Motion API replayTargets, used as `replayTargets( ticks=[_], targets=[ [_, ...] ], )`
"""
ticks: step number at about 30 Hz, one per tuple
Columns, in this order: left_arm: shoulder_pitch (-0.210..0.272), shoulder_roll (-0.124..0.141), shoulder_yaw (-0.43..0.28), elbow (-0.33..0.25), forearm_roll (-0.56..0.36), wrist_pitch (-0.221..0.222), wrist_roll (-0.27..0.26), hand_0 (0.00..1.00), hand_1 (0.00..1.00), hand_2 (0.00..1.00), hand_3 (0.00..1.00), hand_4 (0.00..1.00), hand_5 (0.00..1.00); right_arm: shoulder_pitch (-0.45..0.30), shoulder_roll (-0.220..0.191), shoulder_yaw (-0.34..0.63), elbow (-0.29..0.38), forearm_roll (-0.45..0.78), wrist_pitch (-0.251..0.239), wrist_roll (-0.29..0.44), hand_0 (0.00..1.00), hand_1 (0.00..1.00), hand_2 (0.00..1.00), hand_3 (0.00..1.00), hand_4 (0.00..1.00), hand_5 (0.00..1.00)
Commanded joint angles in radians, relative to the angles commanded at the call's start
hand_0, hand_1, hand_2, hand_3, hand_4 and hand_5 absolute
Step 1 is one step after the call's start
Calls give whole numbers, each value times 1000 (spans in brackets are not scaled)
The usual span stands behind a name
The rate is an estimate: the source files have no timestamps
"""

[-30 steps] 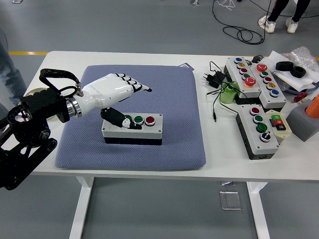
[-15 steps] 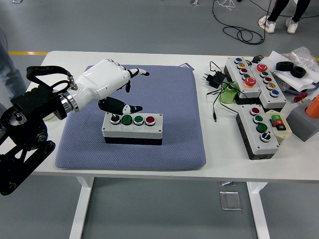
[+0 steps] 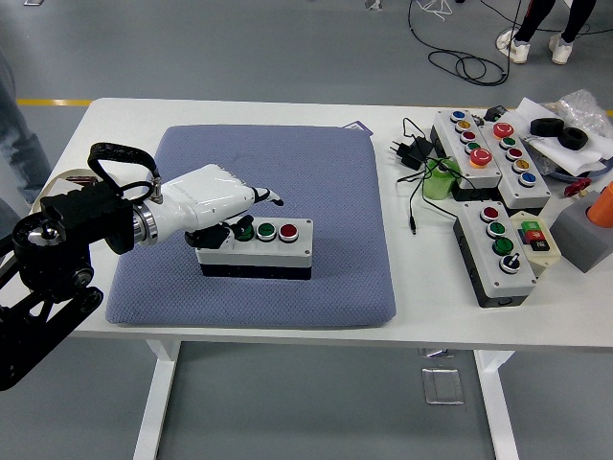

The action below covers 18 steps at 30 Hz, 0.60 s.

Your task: Pick up the button,place it on the desk,press the button,press the button

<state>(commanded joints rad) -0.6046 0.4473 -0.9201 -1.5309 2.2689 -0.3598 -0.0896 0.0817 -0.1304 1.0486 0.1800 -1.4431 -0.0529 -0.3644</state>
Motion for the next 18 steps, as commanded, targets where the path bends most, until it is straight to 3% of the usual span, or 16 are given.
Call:
replayTargets(
  ticks=[18],
  targets=[
    [-19,5,55,53,0,-27,3,26,2,24,829,187,2,11,0,-3,0,3,0,0,637,455,608,564,301,238]
  ],
)
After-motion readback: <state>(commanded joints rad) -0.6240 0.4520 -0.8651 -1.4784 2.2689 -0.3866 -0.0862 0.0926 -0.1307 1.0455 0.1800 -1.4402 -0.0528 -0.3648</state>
